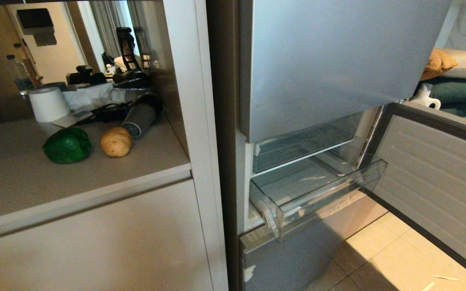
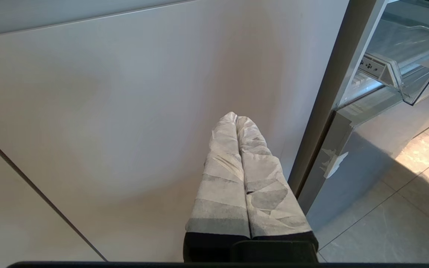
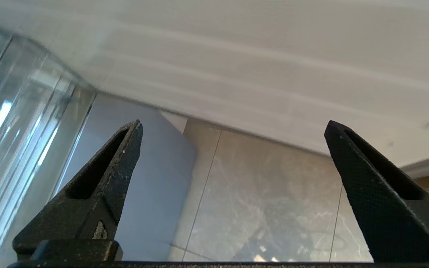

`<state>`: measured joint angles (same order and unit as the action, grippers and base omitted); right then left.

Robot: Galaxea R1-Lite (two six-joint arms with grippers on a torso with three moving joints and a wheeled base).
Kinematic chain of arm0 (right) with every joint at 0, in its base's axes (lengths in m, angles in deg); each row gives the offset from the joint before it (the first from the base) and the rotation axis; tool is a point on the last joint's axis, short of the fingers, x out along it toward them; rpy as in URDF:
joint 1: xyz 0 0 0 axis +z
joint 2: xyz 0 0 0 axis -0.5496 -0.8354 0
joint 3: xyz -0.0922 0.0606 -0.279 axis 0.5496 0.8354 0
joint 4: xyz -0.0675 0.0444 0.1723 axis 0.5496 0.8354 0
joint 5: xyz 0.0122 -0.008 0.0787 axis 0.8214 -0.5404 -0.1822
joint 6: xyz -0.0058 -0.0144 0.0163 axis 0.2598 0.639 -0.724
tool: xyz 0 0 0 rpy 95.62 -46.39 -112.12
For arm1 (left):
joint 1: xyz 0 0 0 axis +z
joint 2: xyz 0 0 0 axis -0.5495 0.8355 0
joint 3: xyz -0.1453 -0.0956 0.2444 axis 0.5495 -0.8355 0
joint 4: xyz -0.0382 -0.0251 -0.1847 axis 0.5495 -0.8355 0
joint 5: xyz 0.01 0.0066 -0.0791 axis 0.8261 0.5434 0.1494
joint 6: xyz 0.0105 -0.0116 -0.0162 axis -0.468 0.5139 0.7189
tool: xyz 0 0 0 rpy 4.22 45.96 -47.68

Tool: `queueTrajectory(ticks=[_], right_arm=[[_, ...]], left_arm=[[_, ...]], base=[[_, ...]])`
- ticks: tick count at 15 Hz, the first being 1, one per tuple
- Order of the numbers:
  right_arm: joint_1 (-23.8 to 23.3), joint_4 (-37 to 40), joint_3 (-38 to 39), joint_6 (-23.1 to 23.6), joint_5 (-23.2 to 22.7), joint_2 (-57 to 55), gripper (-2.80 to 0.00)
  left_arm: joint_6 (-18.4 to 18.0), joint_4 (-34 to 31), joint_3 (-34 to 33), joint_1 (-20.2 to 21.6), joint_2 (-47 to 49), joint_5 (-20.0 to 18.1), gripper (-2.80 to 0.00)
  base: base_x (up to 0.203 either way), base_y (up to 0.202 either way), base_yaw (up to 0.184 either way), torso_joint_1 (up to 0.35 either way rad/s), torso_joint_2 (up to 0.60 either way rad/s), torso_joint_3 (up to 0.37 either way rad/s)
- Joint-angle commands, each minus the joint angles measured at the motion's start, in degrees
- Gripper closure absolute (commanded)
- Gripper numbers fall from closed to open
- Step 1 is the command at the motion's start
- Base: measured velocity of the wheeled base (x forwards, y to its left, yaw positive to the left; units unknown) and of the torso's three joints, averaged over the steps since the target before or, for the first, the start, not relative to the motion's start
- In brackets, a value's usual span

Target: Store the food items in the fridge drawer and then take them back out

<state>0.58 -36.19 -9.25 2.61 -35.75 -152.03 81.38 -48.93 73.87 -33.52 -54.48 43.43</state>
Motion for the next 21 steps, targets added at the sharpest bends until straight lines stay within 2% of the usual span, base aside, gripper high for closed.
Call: queueTrajectory(ticks=[1,7,13,16,21], right_arm=[[-1.2,-0.2,-2.2,0.0,0.0,-2.4,-2.8],[-2.1,-0.2,-4.5,0.9,0.0,-4.9,-2.8],[-6.0,-0.2,-8.2,0.9,-0.8,-8.0,-2.8],[-6.2,-0.5,-8.9,0.9,-0.8,-9.0,-2.8],[-7.2,-4.7,-9.1,0.9,-1.1,-11.2,-2.8]], left_arm=[[0.0,0.0,0.0,0.0,0.0,0.0,0.0],[0.0,0.0,0.0,0.0,0.0,0.0,0.0],[0.0,0.0,0.0,0.0,0.0,0.0,0.0],[0.0,0.0,0.0,0.0,0.0,0.0,0.0],[0.0,0.0,0.0,0.0,0.0,0.0,0.0]], base=[[0.0,0.0,0.0,0.0,0.0,0.0],[0.0,0.0,0.0,0.0,0.0,0.0],[0.0,0.0,0.0,0.0,0.0,0.0],[0.0,0.0,0.0,0.0,0.0,0.0],[0.0,0.0,0.0,0.0,0.0,0.0]])
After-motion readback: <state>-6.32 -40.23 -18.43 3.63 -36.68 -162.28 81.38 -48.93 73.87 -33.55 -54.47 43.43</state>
